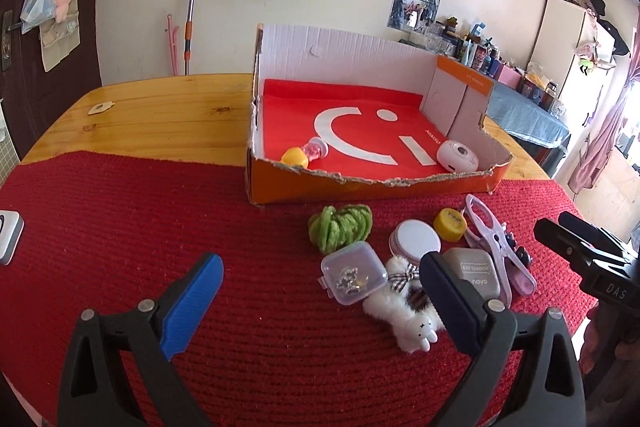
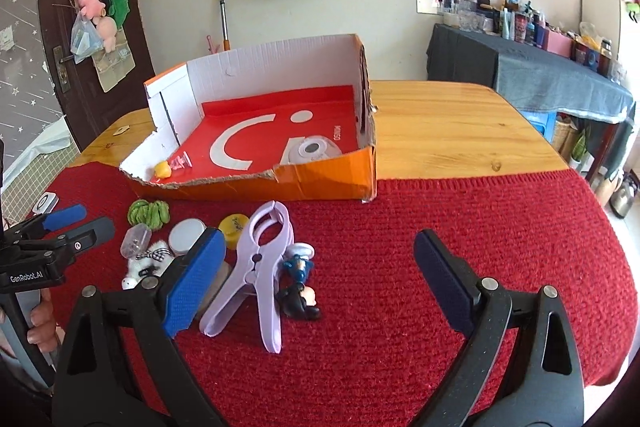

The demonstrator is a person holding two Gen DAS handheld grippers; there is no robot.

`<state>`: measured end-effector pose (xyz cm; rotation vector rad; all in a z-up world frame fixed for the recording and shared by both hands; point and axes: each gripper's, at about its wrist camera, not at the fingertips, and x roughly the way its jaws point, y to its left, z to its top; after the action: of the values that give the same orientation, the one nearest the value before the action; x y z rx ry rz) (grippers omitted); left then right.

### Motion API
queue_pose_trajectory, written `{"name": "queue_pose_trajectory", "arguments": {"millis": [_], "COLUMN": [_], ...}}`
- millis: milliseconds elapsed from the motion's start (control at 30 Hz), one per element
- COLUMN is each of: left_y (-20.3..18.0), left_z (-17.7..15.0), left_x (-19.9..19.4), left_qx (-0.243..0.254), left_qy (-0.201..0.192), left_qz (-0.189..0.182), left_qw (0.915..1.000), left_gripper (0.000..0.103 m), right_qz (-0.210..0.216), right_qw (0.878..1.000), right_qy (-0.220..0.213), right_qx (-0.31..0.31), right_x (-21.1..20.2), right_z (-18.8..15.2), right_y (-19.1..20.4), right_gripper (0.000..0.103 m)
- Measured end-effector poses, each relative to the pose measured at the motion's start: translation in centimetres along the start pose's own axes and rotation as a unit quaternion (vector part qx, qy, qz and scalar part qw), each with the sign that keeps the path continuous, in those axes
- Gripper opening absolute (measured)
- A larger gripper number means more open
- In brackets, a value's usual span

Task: Organize objects
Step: 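Withdraw both tools from the box back toward the items on the mat, then grasp the clear screw box with left tool while right tool grasps the blue figurine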

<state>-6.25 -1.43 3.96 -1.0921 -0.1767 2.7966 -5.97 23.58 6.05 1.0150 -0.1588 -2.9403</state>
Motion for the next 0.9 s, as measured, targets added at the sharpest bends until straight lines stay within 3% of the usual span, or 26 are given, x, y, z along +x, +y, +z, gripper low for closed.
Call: {"name": "queue_pose_trajectory", "arguments": {"millis": [500, 733, 900], "left_y": [0.2, 0.7, 1.2], "left_z": [0.0, 0.2, 0.2], "left_x": [2.1, 3.0, 3.0], "left_qx": [0.007, 0.017, 0.045], "left_qy": [0.038, 0.058, 0.059], "left_qz": [0.013, 0.016, 0.049], "left_qw": [0.9992, 0.9980, 0.9960], "left_gripper": [0.100, 0.100, 0.100], "right_qz": [-0.011, -0.019, -0.017], "right_qw": [0.998, 0.998, 0.997], "right_qy": [0.054, 0.054, 0.069], "right_qx": [-0.004, -0.010, -0.015], "right_x": [1.4, 1.4, 1.6], "right_z": [-1.8, -1.5, -1.4], "right_y": [-1.3, -1.7, -2.6], "right_gripper": [0.096, 0.097, 0.097]}}
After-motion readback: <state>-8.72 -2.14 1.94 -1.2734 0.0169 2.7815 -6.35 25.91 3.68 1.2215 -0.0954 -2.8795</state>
